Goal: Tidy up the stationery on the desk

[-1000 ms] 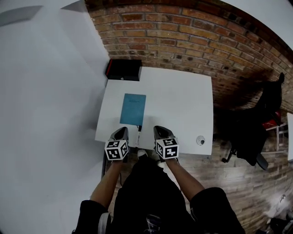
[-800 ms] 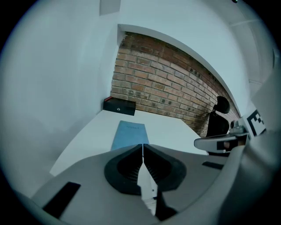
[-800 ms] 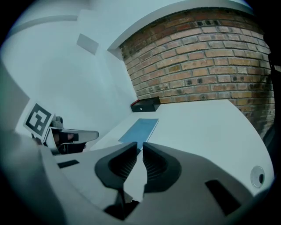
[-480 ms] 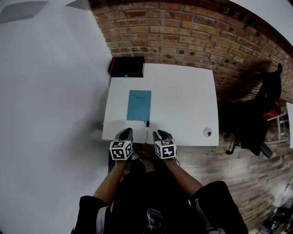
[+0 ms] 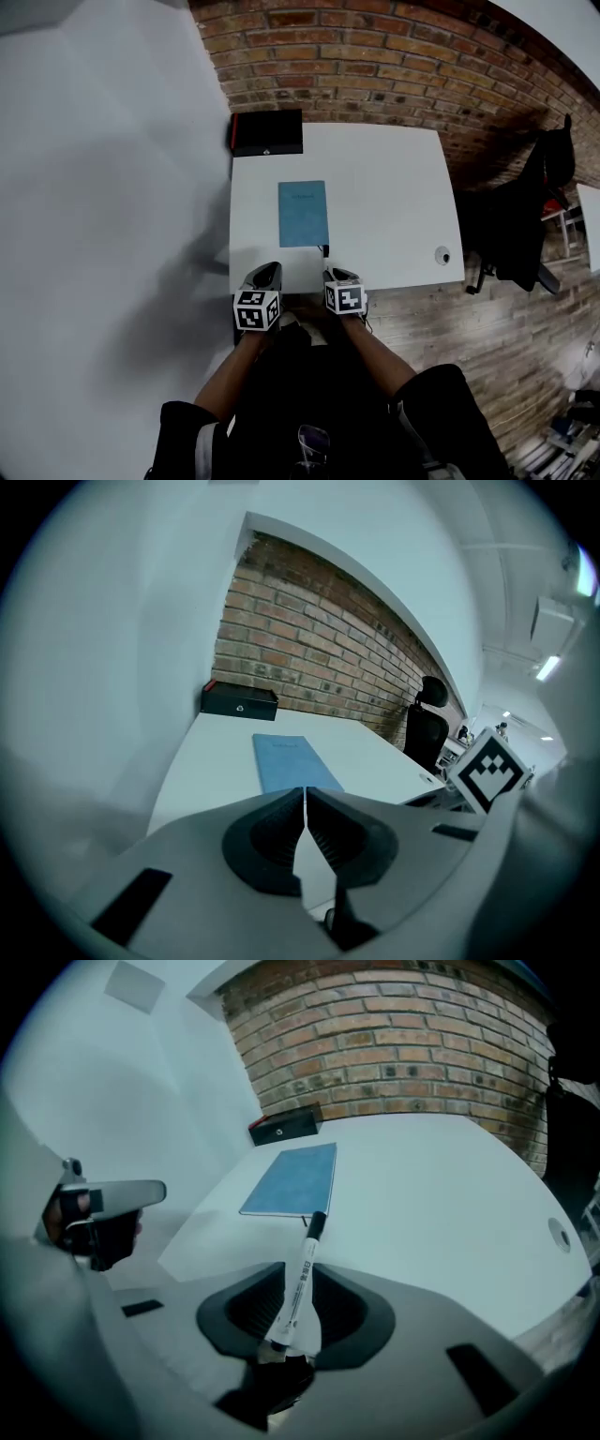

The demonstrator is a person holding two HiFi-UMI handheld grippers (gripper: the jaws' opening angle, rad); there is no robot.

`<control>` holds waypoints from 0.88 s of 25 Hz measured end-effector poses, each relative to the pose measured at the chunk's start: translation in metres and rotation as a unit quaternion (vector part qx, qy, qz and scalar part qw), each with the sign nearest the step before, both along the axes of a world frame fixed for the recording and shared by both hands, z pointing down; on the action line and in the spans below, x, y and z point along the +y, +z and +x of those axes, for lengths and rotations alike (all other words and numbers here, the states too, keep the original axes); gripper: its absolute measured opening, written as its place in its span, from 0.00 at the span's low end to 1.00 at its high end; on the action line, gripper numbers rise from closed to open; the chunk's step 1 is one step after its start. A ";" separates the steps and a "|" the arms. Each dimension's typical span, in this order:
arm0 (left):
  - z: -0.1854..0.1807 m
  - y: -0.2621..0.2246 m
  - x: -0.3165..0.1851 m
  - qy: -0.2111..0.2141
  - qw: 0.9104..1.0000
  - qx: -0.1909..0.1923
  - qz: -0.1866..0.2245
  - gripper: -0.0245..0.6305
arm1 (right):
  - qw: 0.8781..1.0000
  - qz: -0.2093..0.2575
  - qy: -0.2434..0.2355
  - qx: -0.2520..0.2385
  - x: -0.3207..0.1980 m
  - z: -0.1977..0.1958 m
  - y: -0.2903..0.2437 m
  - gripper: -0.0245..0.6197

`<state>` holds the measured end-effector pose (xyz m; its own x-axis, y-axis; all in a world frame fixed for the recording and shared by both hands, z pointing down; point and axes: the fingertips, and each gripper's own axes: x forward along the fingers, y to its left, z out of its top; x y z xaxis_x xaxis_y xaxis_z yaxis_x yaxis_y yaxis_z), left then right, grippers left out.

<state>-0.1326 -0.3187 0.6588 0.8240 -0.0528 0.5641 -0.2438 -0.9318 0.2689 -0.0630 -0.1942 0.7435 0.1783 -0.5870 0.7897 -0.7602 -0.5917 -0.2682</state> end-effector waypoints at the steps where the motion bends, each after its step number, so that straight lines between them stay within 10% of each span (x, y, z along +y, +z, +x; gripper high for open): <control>1: -0.004 0.001 -0.004 0.004 1.000 0.000 -0.002 0.07 | 1.000 -0.008 0.008 -0.001 -0.001 -0.001 0.004 0.17; 10: -0.038 0.021 -0.018 0.019 0.999 -0.016 -0.036 0.07 | 0.996 -0.053 0.067 -0.038 0.002 -0.009 0.027 0.17; 22: -0.025 0.035 -0.009 0.056 0.997 -0.028 -0.048 0.07 | 0.989 -0.001 0.130 -0.074 0.014 -0.001 0.007 0.16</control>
